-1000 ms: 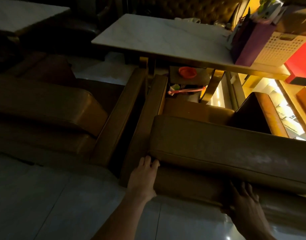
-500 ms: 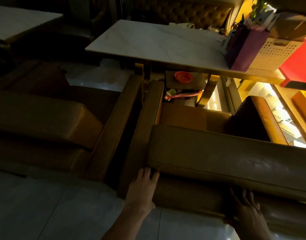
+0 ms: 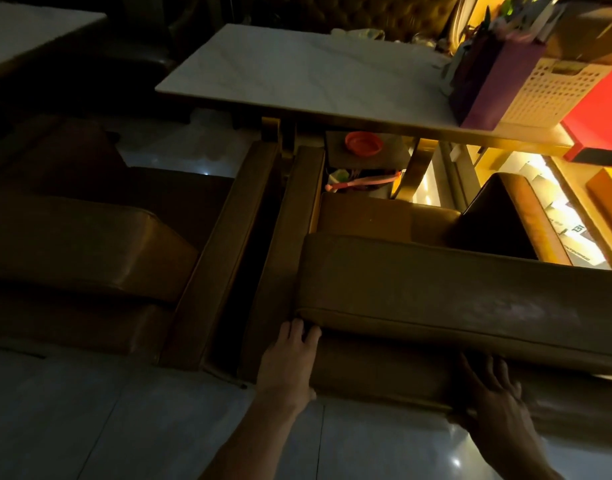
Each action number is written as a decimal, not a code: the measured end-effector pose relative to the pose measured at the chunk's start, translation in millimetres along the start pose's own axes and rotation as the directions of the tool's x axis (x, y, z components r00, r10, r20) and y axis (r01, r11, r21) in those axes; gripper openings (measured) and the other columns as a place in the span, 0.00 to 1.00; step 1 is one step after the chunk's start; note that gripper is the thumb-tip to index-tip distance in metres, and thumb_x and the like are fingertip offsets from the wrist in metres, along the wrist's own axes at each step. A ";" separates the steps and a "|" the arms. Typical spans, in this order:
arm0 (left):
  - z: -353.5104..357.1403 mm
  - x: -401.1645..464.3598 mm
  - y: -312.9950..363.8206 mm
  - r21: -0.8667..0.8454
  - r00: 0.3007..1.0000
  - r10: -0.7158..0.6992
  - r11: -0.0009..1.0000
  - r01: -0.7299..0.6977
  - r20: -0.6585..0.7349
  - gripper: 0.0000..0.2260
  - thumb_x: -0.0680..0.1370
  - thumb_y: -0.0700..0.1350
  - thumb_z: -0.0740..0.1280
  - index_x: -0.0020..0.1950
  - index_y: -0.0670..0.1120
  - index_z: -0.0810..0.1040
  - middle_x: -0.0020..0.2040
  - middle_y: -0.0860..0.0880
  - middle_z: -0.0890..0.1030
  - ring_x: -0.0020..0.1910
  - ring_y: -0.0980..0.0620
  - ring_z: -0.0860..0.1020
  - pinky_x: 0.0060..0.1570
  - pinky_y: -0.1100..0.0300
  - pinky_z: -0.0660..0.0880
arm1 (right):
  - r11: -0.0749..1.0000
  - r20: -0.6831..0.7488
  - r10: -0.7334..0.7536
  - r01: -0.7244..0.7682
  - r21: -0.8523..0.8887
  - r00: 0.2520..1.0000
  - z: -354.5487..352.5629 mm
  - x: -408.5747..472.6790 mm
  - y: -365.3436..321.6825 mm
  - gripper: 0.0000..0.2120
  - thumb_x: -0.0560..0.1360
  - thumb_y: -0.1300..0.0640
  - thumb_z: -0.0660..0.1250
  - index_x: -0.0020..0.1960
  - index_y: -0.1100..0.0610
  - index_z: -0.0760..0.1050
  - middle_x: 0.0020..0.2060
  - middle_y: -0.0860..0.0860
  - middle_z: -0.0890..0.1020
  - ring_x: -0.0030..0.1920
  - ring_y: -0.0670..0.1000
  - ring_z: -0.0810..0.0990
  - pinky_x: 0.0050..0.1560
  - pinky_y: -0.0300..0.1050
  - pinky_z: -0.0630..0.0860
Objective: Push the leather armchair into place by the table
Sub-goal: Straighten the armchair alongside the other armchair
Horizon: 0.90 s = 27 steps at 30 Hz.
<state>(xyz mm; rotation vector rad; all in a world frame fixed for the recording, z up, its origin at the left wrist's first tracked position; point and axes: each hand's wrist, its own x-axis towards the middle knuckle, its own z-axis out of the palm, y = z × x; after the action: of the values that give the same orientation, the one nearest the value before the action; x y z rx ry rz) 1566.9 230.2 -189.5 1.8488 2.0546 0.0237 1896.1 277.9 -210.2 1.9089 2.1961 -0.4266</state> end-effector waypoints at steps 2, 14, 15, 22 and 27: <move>-1.3 -0.3 1.0 0.000 1.000 -0.001 1.000 0.001 0.001 0.45 0.64 0.51 0.81 0.74 0.54 0.59 0.72 0.48 0.59 0.71 0.46 0.60 0.62 0.50 0.73 | 1.000 -0.009 -0.008 0.008 0.007 1.000 1.7 -1.9 0.3 0.54 0.71 0.41 0.72 0.76 0.49 0.34 0.78 0.54 0.39 0.77 0.62 0.36 0.75 0.65 0.50; -3.6 -7.7 3.6 -0.016 1.000 -0.011 1.000 0.010 -0.004 0.43 0.67 0.48 0.80 0.75 0.54 0.57 0.75 0.48 0.56 0.73 0.45 0.57 0.63 0.51 0.73 | 1.000 -0.039 0.016 -0.016 -0.007 0.999 -0.4 -9.8 -3.7 0.54 0.69 0.40 0.73 0.79 0.51 0.39 0.79 0.58 0.46 0.78 0.63 0.43 0.76 0.62 0.53; -3.9 -7.9 3.8 -0.019 1.000 -0.010 1.000 0.010 0.001 0.43 0.68 0.47 0.79 0.75 0.54 0.57 0.75 0.48 0.56 0.73 0.45 0.57 0.63 0.50 0.73 | 1.000 -0.030 0.024 -0.024 -0.018 0.999 -0.7 -9.7 -4.8 0.53 0.69 0.39 0.73 0.79 0.51 0.40 0.79 0.58 0.47 0.78 0.63 0.44 0.75 0.61 0.54; -0.1 -4.1 1.5 -0.019 0.999 -0.019 1.000 0.020 0.034 0.42 0.69 0.46 0.78 0.76 0.54 0.57 0.76 0.48 0.55 0.74 0.44 0.56 0.63 0.51 0.73 | 0.994 -0.009 0.065 -0.066 -0.086 0.998 4.7 -7.1 -2.2 0.56 0.60 0.42 0.81 0.77 0.55 0.53 0.75 0.65 0.61 0.74 0.69 0.59 0.67 0.69 0.67; 2.6 -6.1 2.5 -0.023 0.999 -0.018 1.000 0.019 0.029 0.44 0.69 0.46 0.78 0.77 0.55 0.54 0.76 0.48 0.54 0.75 0.44 0.54 0.66 0.50 0.70 | 0.995 0.004 0.048 -0.047 -0.091 0.999 -2.4 -11.4 -10.9 0.55 0.69 0.37 0.72 0.78 0.57 0.39 0.78 0.64 0.50 0.77 0.67 0.49 0.73 0.64 0.60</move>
<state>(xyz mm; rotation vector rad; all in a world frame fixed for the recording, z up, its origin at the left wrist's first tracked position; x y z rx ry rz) 1570.4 224.0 -189.6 1.8054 2.0430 0.0159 1887.1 266.7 -203.2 1.9054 2.1237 -0.3188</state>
